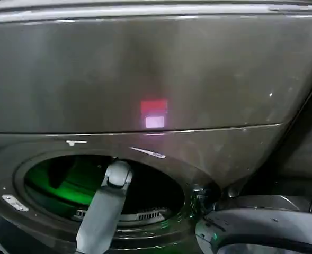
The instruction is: Grasp the clothes from the dryer.
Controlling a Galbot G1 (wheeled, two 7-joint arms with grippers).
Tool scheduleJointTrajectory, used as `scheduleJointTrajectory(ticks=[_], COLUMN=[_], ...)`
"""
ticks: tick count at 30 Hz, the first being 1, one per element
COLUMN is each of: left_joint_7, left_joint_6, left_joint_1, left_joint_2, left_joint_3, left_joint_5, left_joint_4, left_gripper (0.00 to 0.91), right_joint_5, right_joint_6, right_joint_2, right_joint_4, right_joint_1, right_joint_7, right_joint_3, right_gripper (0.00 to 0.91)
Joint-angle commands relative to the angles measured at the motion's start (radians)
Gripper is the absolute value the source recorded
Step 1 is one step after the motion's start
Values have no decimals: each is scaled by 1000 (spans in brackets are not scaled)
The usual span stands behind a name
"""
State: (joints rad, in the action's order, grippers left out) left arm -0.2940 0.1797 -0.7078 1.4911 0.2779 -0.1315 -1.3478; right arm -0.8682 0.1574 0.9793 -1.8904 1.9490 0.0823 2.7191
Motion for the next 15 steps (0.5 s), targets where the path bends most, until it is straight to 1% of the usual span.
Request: scheduleJointTrajectory(ticks=[1,15], left_joint_7=[-5,5], left_joint_6=[-11,-8], left_joint_1=[-10,13], left_joint_2=[10,12], left_joint_3=[3,5], left_joint_5=[-5,-2], left_joint_4=[-10,6], left_gripper=[0,0], right_joint_5=[-2,-18], right_joint_6=[21,52], right_joint_2=[1,2], right_joint_4=[-5,-5], right_joint_1=[2,11], right_joint_7=[-4,-2], right_joint_3=[15,33], right_gripper=[907,907])
